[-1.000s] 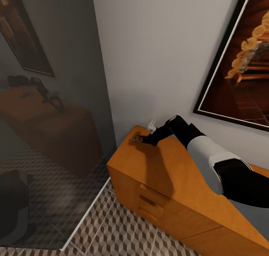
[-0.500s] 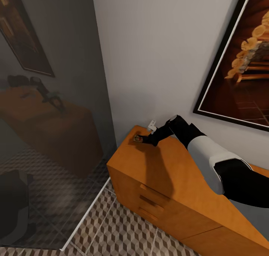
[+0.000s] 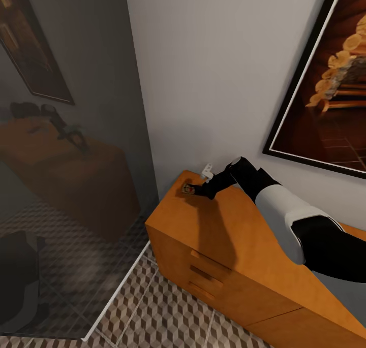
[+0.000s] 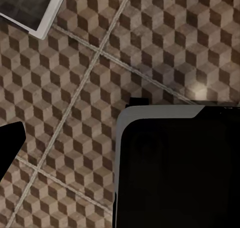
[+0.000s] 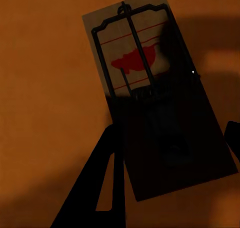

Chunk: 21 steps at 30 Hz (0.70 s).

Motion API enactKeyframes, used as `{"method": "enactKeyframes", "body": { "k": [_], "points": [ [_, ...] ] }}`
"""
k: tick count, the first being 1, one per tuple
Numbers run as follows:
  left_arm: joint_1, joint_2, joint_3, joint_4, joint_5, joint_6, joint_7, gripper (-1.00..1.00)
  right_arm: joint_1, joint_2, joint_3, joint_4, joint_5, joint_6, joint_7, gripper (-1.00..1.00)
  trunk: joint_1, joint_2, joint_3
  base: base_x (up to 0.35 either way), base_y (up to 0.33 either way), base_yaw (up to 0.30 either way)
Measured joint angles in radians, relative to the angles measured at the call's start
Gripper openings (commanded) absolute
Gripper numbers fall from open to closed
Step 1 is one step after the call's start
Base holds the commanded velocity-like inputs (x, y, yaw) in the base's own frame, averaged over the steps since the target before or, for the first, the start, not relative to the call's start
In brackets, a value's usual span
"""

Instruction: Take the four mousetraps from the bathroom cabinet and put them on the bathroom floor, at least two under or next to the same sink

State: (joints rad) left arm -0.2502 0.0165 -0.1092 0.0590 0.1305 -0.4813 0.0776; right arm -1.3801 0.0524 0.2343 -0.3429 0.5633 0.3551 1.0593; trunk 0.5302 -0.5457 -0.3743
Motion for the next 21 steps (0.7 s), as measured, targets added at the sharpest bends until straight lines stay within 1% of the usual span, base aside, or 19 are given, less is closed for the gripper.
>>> {"method": "enactKeyframes", "body": {
  "k": [8, 12, 21],
  "points": [
    [0.0, 0.0, 0.0, 0.0, 0.0, 0.0, 0.0, 1.0, 0.0, 0.0, 0.001, 0.004, 0.0, -0.001, -0.003, -1.0, 0.0, 0.0, 0.0, -0.03, 0.001, 0.0],
    [0.0, 0.0, 0.0, 0.0, 0.0, 0.0, 0.0, 1.0, 0.0, 0.0, 0.002, 0.005, 0.0, -0.002, -0.003, -1.0, 0.0, 0.0, 0.0, -0.23, 0.053, 0.0],
    [0.0, 0.001, 0.0, 0.0, 0.0, 0.0, 0.0, 1.0, 0.0, -0.001, 0.002, 0.007, 0.001, -0.001, -0.005, -1.0, 0.001, 0.0, 0.0, -0.298, 0.107, 0.0]
  ]
}}
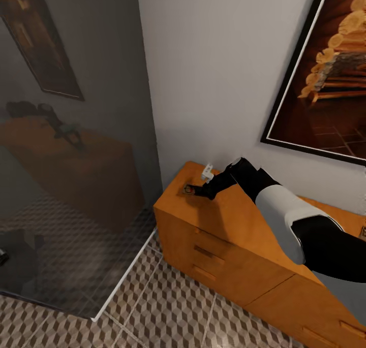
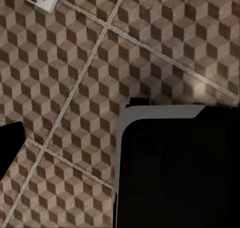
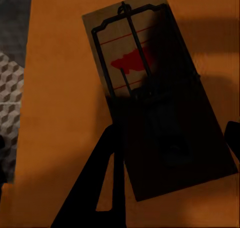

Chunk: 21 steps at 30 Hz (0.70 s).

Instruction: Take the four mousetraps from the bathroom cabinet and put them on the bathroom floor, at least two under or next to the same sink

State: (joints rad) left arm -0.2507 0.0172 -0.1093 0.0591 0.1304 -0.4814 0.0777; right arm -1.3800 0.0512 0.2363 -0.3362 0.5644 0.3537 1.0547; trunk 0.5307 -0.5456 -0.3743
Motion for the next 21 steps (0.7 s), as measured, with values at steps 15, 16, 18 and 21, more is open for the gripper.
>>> {"method": "enactKeyframes", "body": {
  "k": [15, 16, 18, 21],
  "points": [
    [0.001, 0.0, 0.0, 0.0, 0.0, 0.0, 0.0, 1.0, 0.0, 0.0, 0.001, 0.013, -0.001, 0.0, -0.002, -1.0, 0.0, 0.0, 0.0, -0.281, 0.179, 0.0],
    [0.001, 0.0, 0.0, 0.0, 0.0, 0.0, 0.0, 1.0, 0.0, 0.0, 0.001, 0.014, -0.001, 0.0, -0.002, -1.0, 0.0, 0.0, 0.0, -0.279, 0.183, 0.0],
    [0.001, 0.0, 0.0, 0.0, 0.0, 0.0, 0.0, 1.0, 0.0, 0.0, 0.001, 0.016, -0.001, 0.0, -0.003, -1.0, 0.0, 0.0, 0.0, -0.279, 0.183, 0.0],
    [0.0, 0.0, 0.0, 0.0, 0.0, 0.0, 0.0, 1.0, 0.0, 0.0, 0.001, 0.017, -0.001, 0.0, -0.002, -1.0, 0.0, 0.0, 0.0, -0.279, 0.183, 0.0]
  ]
}}
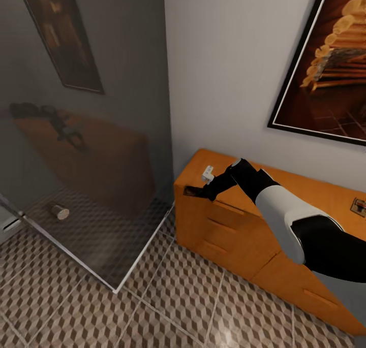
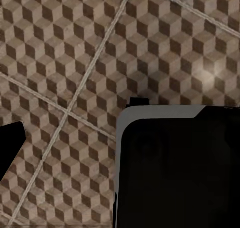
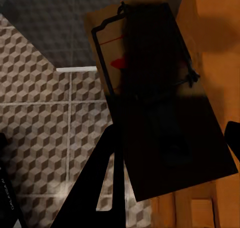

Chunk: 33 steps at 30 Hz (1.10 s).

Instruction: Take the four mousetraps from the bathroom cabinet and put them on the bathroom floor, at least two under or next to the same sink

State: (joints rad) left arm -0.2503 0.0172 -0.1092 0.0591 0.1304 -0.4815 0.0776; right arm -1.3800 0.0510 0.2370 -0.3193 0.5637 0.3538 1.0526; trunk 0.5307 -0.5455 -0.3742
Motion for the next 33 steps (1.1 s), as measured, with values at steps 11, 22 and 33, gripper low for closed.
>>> {"method": "enactKeyframes", "body": {
  "k": [11, 22, 33],
  "points": [
    [0.0, 0.0, 0.0, 0.0, 0.0, 0.0, 0.0, 1.0, 0.0, 0.0, 0.0, 0.002, 0.0, 0.0, 0.0, -1.0, 0.0, 0.0, 0.0, -0.279, 0.183, 0.0],
    [0.0, 0.0, 0.0, 0.0, 0.0, 0.0, 0.0, 1.0, 0.0, 0.001, 0.001, 0.02, 0.001, 0.0, -0.001, -1.0, 0.0, 0.0, 0.0, -0.279, 0.164, 0.0],
    [-0.001, 0.0, 0.0, 0.001, 0.0, 0.0, 0.0, 1.0, 0.0, -0.002, 0.001, 0.041, 0.002, -0.002, -0.004, -1.0, 0.0, 0.0, 0.0, -0.28, 0.118, 0.0]
  ]
}}
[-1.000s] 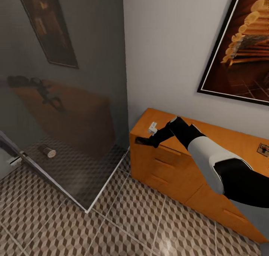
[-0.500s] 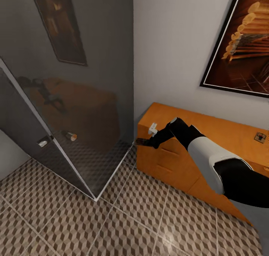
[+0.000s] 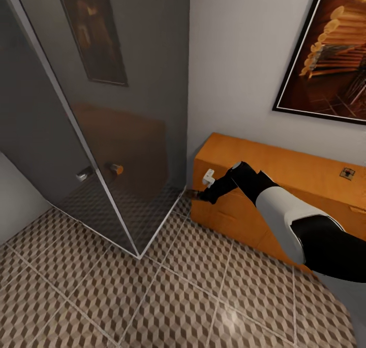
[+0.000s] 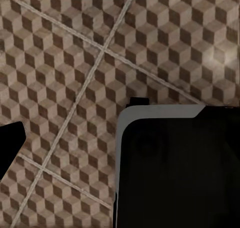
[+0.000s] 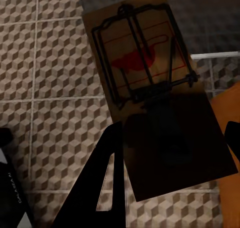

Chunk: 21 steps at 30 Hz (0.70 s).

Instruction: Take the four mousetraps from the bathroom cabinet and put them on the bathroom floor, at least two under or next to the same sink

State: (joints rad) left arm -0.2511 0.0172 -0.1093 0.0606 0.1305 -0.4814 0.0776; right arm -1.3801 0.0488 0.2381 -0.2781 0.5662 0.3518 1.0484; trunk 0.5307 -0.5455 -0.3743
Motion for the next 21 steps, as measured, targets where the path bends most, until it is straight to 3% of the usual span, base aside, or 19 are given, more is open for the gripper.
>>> {"method": "enactKeyframes", "body": {
  "k": [8, 16, 18, 21],
  "points": [
    [0.001, 0.0, 0.0, 0.0, 0.0, 0.0, 0.0, 1.0, 0.0, -0.001, 0.002, 0.04, 0.0, -0.009, -0.016, -1.0, 0.0, 0.0, 0.0, -0.282, 0.108, 0.0],
    [0.001, 0.0, 0.0, 0.0, 0.0, 0.0, 0.0, 1.0, 0.006, -0.003, -0.006, 0.233, 0.014, -0.187, -0.113, -1.0, 0.0, 0.0, 0.0, -0.282, 0.102, 0.0],
    [0.0, 0.0, 0.0, 0.0, 0.0, 0.0, 0.0, 1.0, 0.094, -0.016, -0.006, 0.256, 0.013, -0.252, -0.144, -1.0, 0.0, 0.0, 0.0, -0.257, 0.082, 0.0],
    [0.001, 0.0, 0.0, 0.0, 0.0, 0.0, 0.0, 1.0, 0.153, -0.035, -0.004, 0.26, 0.013, -0.287, -0.15, -1.0, 0.0, 0.0, 0.0, -0.15, 0.033, 0.0]
  ]
}}
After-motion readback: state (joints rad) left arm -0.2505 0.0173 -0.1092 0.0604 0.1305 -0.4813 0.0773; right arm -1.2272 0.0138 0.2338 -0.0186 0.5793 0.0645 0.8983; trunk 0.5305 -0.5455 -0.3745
